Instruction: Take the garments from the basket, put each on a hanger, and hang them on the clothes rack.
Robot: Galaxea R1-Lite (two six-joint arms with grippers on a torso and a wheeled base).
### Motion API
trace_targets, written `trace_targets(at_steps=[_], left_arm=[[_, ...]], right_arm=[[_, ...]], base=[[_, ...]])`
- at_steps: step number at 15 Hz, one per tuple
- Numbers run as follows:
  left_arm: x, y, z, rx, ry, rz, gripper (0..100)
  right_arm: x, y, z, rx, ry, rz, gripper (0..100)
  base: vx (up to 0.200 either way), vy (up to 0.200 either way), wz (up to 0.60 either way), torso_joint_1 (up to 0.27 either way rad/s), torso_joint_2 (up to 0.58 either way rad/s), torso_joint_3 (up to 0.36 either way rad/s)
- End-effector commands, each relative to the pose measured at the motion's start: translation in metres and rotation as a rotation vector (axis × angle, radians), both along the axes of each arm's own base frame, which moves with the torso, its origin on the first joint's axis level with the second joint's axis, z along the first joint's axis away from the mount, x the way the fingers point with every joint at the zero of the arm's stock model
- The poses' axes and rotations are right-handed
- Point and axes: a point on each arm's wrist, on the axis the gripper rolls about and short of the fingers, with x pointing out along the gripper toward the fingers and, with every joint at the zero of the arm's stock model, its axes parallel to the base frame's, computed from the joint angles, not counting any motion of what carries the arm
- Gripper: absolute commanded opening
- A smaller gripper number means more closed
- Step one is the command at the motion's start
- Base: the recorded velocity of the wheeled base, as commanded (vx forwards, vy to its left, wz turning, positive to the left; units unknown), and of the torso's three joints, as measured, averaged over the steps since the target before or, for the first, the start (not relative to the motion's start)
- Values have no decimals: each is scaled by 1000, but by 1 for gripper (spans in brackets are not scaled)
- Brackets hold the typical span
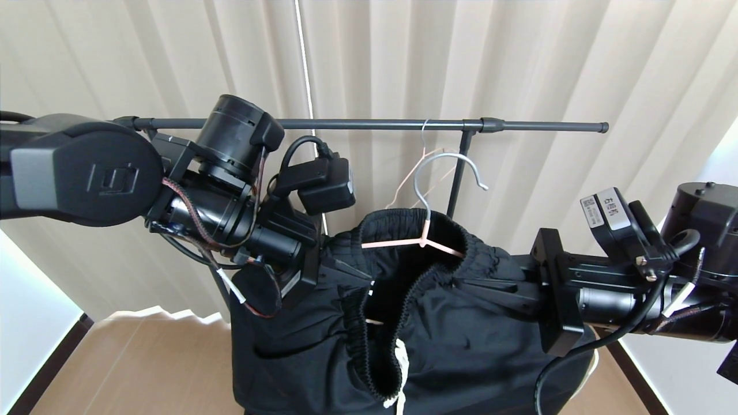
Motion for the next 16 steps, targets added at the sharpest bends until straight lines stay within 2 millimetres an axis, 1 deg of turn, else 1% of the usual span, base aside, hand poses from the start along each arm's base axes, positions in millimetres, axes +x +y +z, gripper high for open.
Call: trace_targets(at_steps=[1, 3, 4, 5, 7, 10, 13, 16], left_arm=[[0, 2, 2, -4, -6, 6, 0], [0, 5, 4, -8, -10, 18, 0], [2, 11, 6, -10, -14, 35, 0], [2, 11, 6, -10, -14, 35, 0], [5, 22, 9, -15, -24, 71, 0], [6, 31, 12, -18, -30, 100, 0], [2, 40, 19, -33, -36, 130, 0], [-7, 47, 26, -45, -46, 147, 0]], right_arm=[[1, -1, -2, -3, 11, -5, 100], [9, -7, -5, -6, 21, -37, 100], [11, -8, -5, -6, 21, -45, 100], [11, -8, -5, -6, 21, -45, 100], [17, -15, -3, -2, 15, -73, 100], [20, -19, -2, 2, 11, -93, 100], [26, -24, -2, 2, 11, -114, 100], [31, -30, -1, 6, 7, -131, 100]], base=[[0, 0, 0, 0, 0, 0], [0, 0, 0, 0, 0, 0], [0, 0, 0, 0, 0, 0], [0, 0, 0, 0, 0, 0], [0, 0, 0, 0, 0, 0], [0, 0, 0, 0, 0, 0], [0, 0, 0, 0, 0, 0], [0, 0, 0, 0, 0, 0]])
